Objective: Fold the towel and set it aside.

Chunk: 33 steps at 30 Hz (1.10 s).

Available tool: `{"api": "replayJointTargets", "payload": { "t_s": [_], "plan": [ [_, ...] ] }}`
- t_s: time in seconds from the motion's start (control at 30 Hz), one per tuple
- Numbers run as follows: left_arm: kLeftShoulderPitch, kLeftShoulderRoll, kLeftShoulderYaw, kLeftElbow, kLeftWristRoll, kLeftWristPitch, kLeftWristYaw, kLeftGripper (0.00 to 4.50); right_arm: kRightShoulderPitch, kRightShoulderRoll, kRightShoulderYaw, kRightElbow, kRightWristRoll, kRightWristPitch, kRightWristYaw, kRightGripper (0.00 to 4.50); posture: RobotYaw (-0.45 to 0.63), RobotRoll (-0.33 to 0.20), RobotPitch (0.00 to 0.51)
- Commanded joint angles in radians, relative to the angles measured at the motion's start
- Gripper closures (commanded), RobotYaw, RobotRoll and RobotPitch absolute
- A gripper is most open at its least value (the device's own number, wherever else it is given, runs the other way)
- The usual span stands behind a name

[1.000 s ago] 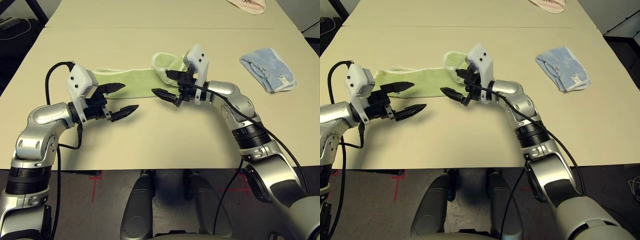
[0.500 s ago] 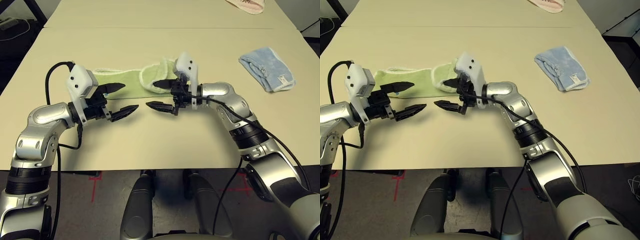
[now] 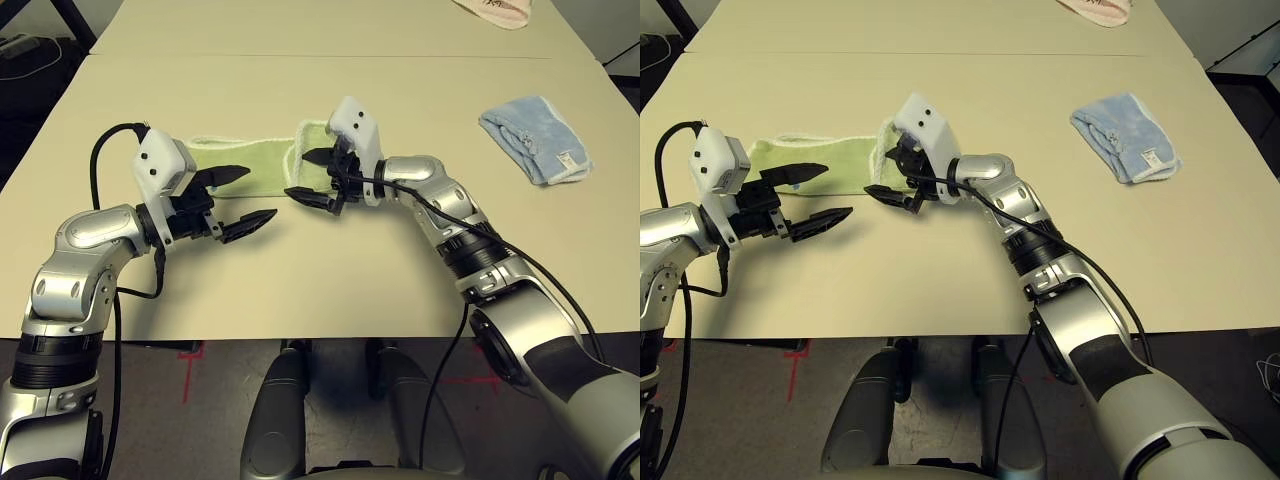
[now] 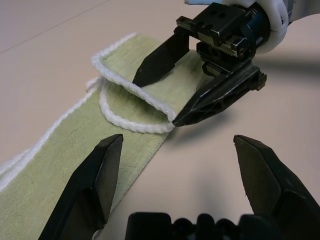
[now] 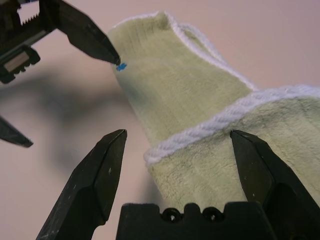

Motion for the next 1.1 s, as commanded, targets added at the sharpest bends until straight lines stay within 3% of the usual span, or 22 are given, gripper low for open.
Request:
{"api": "replayJointTargets", "payload": {
  "t_s": [0.03,0.3,0.53,0.9,1.1],
  "plan": [
    [0.009,0.010,-0.008,-0.003,0.001,0.004,-0.006,0.00,-0.009,-0.014,-0.037,-0.006,0.032,0.025,0.023,0.02,0.06,0.000,0.216],
    [-0.008,0.010,-0.013,0.012,0.004,0.002,-0.012,0.00,-0.008,-0.093,-0.141,-0.050,0.117,-0.008,0.081,0.02,0.04,0.000,0.207],
    [-0.016,-0.001,-0.004,0.036,-0.005,0.009,-0.003,0.00,0.031,-0.199,-0.218,0.010,0.115,-0.190,0.101,0.02,0.03,0.000,0.208],
    [-0.013,0.004,0.011,0.102,0.020,-0.020,0.021,0.00,0.135,-0.269,-0.207,0.024,0.124,-0.358,0.244,0.02,0.03,0.000,0.204],
    [-0.015,-0.003,0.041,0.119,0.058,-0.007,0.131,0.00,0.175,-0.273,-0.198,0.045,0.120,-0.445,0.331,0.02,0.06,0.000,0.204]
  ]
}}
